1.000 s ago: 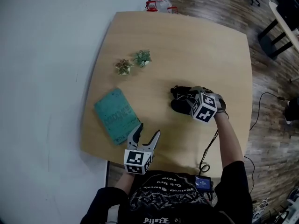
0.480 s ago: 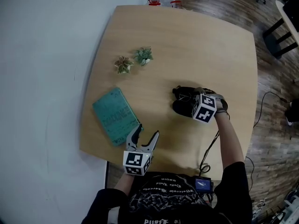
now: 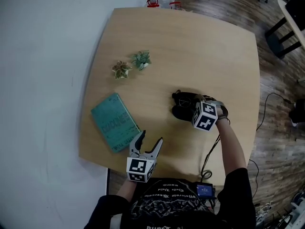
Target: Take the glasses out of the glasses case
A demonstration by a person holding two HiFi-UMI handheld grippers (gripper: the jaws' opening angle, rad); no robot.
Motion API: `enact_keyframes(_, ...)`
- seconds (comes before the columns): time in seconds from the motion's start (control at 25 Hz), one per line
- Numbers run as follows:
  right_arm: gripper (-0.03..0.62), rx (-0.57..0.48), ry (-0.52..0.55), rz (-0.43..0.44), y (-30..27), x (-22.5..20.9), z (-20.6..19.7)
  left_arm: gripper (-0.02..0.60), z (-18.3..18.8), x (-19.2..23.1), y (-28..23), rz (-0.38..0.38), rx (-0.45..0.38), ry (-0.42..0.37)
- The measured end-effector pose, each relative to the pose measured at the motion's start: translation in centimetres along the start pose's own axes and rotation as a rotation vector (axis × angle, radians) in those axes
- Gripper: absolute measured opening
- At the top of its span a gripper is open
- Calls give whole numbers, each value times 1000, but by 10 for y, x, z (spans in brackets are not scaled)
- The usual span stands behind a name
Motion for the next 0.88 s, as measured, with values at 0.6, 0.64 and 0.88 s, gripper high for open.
enact_keyframes(0.6, 104, -113, -48, -86, 20, -2, 5, 313, 0, 9, 5, 24, -16, 44)
enact_keyframes(0.64, 104, -121, -58, -92, 22, -1, 5, 313, -1, 8, 5, 22, -15, 43)
enact_keyframes(0.88, 104, -180, -152, -150, 34, -1, 3, 313, 1, 3, 6, 15, -21, 35)
Point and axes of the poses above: the fingertips, and each gripper's own axes: y backward along the fingers, x to its left, z out of its top, the point moved 5 cm from there along y, backward along the fingers, and after that the axes turned 12 degrees about y, right-handed, at the moved point
